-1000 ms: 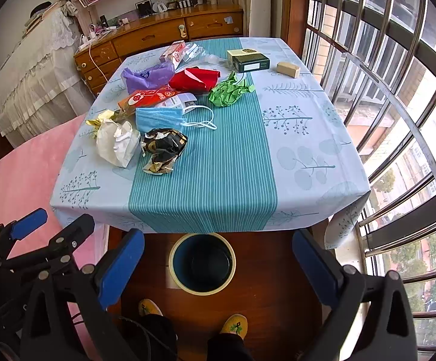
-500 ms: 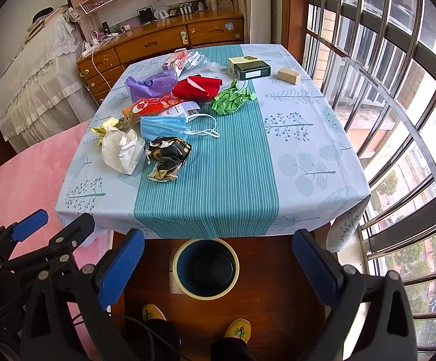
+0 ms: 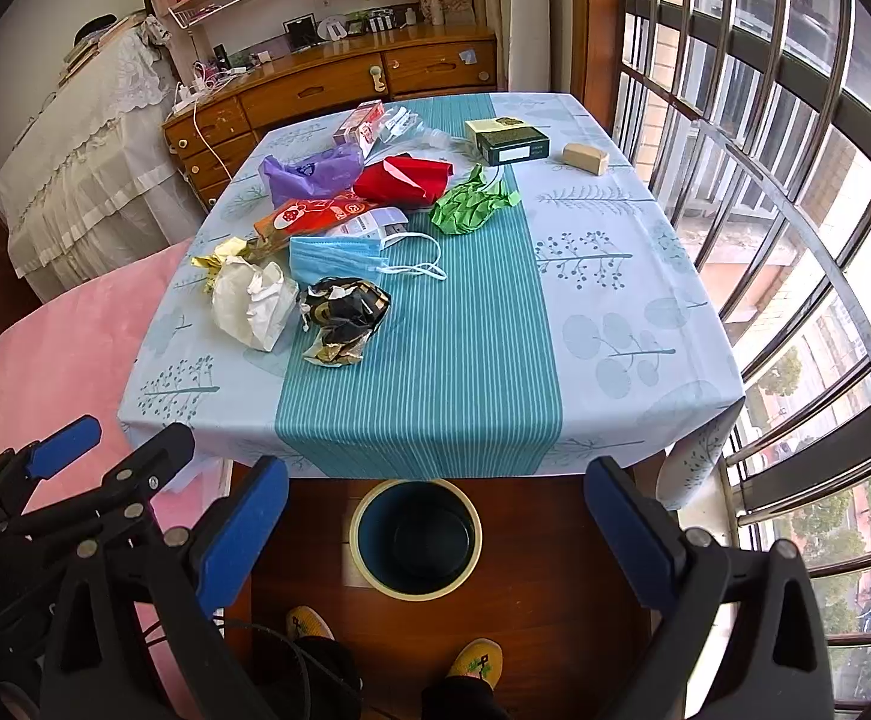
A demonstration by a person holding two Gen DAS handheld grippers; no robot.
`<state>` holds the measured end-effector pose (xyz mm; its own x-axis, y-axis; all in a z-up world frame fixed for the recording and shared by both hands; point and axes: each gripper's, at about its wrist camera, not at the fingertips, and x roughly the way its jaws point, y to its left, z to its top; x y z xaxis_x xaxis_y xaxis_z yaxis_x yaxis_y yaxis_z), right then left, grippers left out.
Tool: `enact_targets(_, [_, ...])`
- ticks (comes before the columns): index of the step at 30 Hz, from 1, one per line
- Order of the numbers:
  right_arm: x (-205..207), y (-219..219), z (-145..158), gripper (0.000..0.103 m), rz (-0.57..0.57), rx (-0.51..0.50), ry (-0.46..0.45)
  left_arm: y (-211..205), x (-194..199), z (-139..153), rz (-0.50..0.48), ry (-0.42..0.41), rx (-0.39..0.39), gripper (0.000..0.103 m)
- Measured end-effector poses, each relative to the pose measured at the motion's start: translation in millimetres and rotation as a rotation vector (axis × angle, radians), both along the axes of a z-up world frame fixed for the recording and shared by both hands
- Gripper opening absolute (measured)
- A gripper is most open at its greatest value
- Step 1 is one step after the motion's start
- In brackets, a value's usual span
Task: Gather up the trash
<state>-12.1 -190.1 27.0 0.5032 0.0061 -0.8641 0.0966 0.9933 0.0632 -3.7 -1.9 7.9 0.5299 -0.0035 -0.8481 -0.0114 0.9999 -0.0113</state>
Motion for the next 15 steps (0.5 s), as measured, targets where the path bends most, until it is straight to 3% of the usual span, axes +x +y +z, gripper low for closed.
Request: enact_targets(15, [0.3, -2.4, 5.8, 0.1, 0.058, 0.009, -0.02, -1.2, -8.1, 8.3, 0.049, -0.02, 0.007, 0.083])
